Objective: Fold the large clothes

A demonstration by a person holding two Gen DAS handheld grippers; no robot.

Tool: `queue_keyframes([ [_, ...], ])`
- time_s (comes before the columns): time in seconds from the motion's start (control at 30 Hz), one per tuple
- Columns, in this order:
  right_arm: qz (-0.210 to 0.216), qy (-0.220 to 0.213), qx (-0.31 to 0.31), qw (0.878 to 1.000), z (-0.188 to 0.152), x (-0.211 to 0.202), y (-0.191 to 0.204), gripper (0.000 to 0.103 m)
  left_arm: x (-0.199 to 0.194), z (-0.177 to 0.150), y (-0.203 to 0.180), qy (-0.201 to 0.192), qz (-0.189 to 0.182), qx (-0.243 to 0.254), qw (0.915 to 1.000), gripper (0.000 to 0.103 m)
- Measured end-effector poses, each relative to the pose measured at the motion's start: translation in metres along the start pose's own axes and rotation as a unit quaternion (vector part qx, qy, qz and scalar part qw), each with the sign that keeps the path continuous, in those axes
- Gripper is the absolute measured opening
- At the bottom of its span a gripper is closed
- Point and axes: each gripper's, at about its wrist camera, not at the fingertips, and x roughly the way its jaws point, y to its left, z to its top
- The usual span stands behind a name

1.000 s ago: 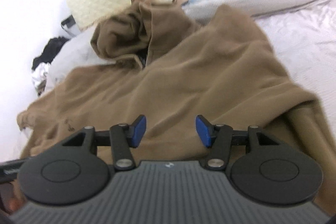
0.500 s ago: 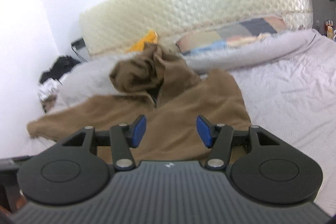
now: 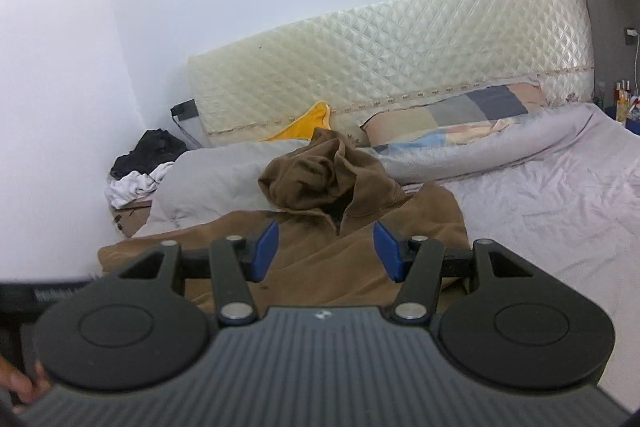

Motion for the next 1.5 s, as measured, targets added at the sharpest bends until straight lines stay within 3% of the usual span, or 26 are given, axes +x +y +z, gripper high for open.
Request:
queue_keyframes([
  [0.07,-0.004,-0.001,-0.012,1.000,0.000,-0.008,0.009,0.056,-0.017,0.008,0.011,0.002,-0.007,-0.030,0.9995,0.069],
  [0.13,-0.010,-0.004,-0.021,1.000,-0.004,-0.012,0.014,0.056,-0.034,0.014,0.018,-0.001,0.011,-0.045,0.9989,0.069],
  [0.43,0.022,0.019,-0.013,1.000,-0.013,-0.021,0.041,0.056,-0.067,0.039,0.049,-0.008,0.070,-0.037,0.9968,0.070],
  [0.7,0.063,0.038,-0.010,0.997,0.003,-0.007,0.066,0.057,-0.027,0.062,0.123,-0.005,0.137,-0.072,0.9880,0.072],
  [0.87,0.052,0.051,-0.023,0.997,-0.011,0.016,0.063,0.057,0.015,0.064,0.166,0.006,0.158,-0.077,0.9845,0.073],
  [1.0,0.039,0.067,-0.034,0.996,-0.027,0.047,0.054,0.057,0.044,0.062,0.200,0.005,0.171,-0.090,0.9811,0.080],
  [1.2,0.027,0.080,-0.052,0.995,-0.060,0.086,0.040,0.057,0.077,0.063,0.283,-0.002,0.181,-0.177,0.9674,0.083],
  [1.37,0.010,0.123,-0.041,0.991,-0.089,0.129,0.019,0.057,0.095,0.057,0.373,-0.029,0.164,-0.285,0.9438,0.086],
  [1.5,-0.004,0.155,-0.031,0.987,-0.106,0.160,0.007,0.057,0.107,0.062,0.436,-0.054,0.151,-0.332,0.9296,0.086],
])
